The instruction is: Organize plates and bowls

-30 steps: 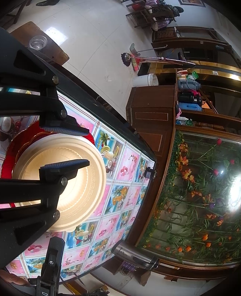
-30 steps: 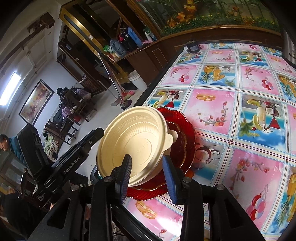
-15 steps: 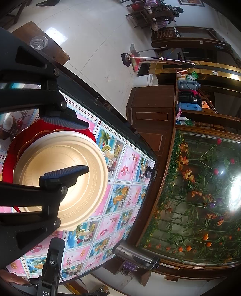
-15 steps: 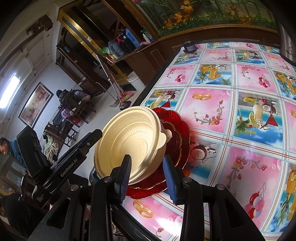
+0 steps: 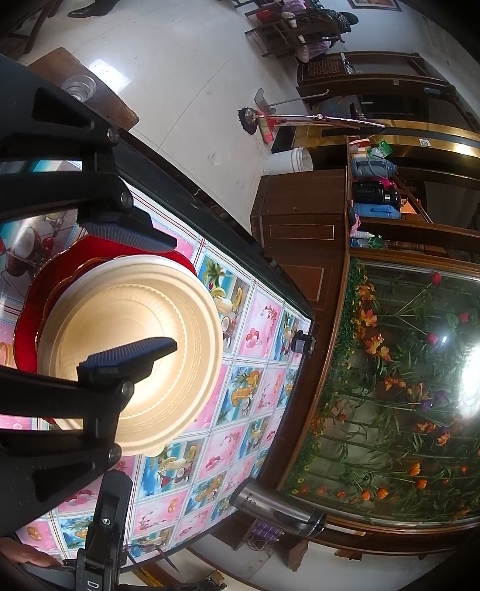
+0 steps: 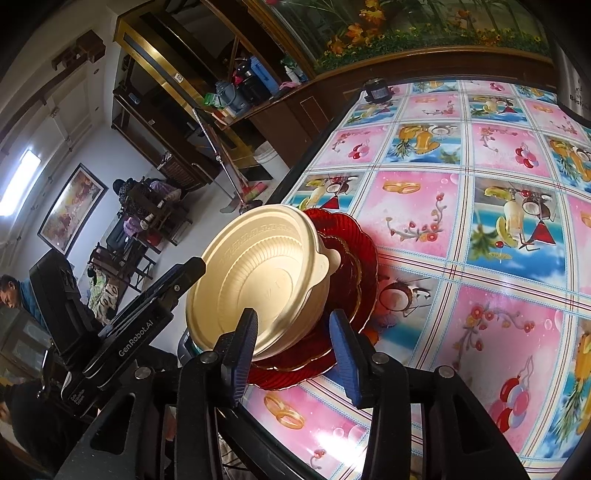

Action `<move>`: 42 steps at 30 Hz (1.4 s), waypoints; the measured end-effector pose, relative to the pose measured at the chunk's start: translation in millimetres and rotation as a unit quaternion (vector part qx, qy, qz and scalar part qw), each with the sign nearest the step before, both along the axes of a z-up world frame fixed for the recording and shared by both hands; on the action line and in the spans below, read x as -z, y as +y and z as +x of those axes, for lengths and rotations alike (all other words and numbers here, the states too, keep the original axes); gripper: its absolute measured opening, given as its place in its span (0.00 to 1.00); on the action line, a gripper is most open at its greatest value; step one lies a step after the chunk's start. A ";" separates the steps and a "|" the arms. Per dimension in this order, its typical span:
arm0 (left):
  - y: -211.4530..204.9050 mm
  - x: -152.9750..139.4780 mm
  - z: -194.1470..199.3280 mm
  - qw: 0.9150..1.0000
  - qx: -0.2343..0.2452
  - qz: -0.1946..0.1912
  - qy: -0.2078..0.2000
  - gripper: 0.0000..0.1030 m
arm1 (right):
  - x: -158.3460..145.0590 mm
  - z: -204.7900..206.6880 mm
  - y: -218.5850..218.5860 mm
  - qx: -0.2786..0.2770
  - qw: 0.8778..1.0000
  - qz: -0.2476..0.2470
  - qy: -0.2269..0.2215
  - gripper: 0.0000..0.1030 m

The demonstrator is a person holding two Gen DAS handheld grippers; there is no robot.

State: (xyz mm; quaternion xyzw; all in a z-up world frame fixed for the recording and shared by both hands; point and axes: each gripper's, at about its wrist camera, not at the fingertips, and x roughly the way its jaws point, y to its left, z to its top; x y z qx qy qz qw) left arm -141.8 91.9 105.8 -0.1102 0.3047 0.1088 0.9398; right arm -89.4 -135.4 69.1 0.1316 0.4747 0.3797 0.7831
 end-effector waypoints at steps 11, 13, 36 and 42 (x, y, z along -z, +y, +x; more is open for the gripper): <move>83.2 19.2 -21.9 0.989 -0.010 -0.149 0.007 0.46 | 15.0 15.6 -30.8 0.055 0.998 -0.009 0.002 0.43; 93.4 28.6 -22.8 0.986 -0.004 -0.168 0.016 0.43 | 20.2 19.8 -29.4 0.053 0.998 -0.013 0.007 0.43; 78.3 74.6 14.9 0.977 0.070 -0.188 0.076 0.10 | 63.7 33.7 7.0 0.022 0.998 -0.038 0.036 0.18; 71.6 72.5 17.0 0.977 0.071 -0.184 0.077 0.10 | 62.1 32.6 5.1 0.020 0.999 -0.036 0.028 0.18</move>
